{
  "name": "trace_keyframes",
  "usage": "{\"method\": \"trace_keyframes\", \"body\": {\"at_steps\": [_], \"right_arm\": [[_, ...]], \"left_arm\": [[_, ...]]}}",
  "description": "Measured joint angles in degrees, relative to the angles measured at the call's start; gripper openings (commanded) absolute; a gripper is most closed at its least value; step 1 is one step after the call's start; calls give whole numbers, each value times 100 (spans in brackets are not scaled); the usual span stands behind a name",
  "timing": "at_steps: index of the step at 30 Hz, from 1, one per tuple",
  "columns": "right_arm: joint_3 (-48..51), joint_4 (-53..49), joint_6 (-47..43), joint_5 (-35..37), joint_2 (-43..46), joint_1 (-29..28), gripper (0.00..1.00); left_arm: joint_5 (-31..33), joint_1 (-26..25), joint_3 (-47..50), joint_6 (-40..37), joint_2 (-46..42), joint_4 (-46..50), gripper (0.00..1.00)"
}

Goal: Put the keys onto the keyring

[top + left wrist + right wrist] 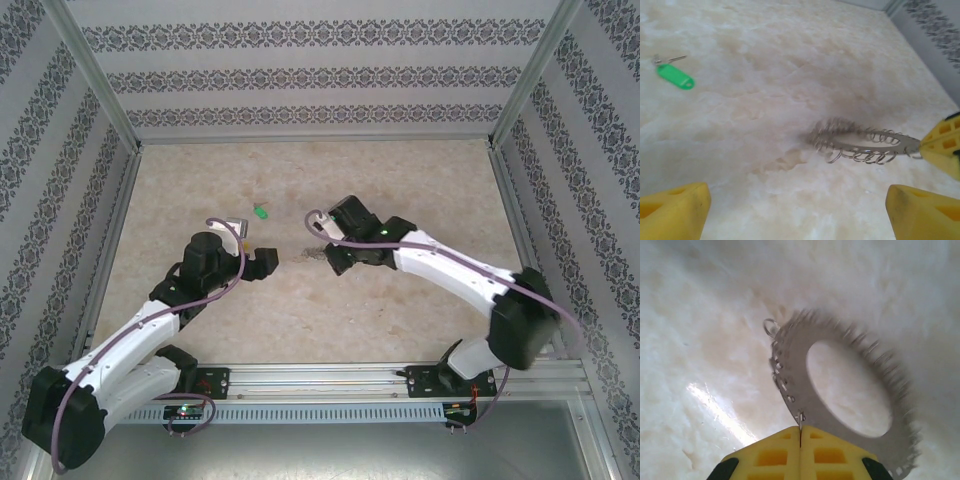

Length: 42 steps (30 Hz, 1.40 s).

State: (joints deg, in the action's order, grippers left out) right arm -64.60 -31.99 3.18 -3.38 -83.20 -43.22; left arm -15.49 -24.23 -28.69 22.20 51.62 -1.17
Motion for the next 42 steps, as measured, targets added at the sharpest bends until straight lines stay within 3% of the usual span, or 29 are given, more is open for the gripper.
{"method": "trace_keyframes", "body": {"at_steps": [6,13,19,24,36,42], "right_arm": [[348,450,-892,-509,1290,28,0],[850,1233,-1604,-1954,2245,151,0],[1237,2033,-1672,-3213,2492,337,0],[1248,2159,-1827,-3788,2483,339,0],[719,892,-2505,-3816,2378,638,0],[699,520,-2656,-3661,2378,710,0]], "left_arm": [[-1056,-2,7,9,-487,-828,81],[-2216,-229,109,31,-804,-2151,71],[-2756,-616,140,-256,-745,-2594,62],[-2850,-837,98,-879,-662,-2413,57],[-3161,-911,-564,-2337,39,-1735,48],[-3097,-1215,-874,-2929,549,-1279,42]]}}
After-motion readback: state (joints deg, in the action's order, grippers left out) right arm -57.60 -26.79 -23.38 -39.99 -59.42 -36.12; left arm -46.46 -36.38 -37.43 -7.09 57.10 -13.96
